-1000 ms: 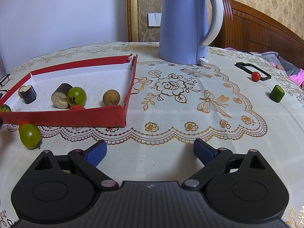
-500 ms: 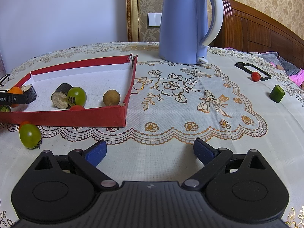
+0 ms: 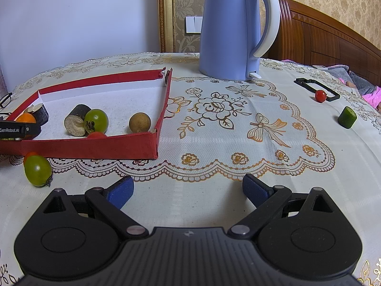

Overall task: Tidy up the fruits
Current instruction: 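Carry the orange into the red tray and open the left gripper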

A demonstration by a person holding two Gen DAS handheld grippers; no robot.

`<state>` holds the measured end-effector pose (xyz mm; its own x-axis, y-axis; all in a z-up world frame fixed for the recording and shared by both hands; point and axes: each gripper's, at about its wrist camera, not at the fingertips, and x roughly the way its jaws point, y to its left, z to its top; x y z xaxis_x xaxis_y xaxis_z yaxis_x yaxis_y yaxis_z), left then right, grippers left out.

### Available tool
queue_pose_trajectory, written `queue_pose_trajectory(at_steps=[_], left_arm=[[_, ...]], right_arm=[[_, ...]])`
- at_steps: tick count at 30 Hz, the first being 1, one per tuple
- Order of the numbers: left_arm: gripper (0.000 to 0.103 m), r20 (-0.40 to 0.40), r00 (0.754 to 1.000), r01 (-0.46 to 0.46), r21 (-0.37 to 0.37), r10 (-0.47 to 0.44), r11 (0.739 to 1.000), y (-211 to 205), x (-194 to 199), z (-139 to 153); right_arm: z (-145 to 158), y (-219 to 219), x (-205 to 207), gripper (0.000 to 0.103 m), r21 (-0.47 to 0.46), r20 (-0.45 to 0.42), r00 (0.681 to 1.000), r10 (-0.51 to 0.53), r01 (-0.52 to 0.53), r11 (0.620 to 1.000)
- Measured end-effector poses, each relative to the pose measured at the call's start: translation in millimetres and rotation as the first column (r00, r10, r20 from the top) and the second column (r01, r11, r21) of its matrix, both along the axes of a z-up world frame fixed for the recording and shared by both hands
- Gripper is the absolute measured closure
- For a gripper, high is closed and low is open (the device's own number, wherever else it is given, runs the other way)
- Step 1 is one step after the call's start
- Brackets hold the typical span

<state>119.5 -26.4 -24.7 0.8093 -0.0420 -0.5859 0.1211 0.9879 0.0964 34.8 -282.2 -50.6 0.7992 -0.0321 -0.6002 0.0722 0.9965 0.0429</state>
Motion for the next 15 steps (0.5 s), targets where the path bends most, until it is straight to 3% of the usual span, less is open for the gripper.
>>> queue_pose_trajectory(at_steps=[13, 15], left_arm=[[0.060, 0.016, 1.000, -0.004, 0.019, 0.003, 1.000, -2.6, 0.5, -2.1], [0.048, 0.017, 1.000, -0.004, 0.033, 0.003, 0.999, -4.4, -0.7, -1.8]], right_arm=[[-0.1, 0.0, 0.2, 0.004, 0.000, 0.000, 1.000, 0.000, 0.000, 1.000], [-0.1, -0.1, 0.2, 0.004, 0.000, 0.000, 1.000, 0.000, 0.000, 1.000]])
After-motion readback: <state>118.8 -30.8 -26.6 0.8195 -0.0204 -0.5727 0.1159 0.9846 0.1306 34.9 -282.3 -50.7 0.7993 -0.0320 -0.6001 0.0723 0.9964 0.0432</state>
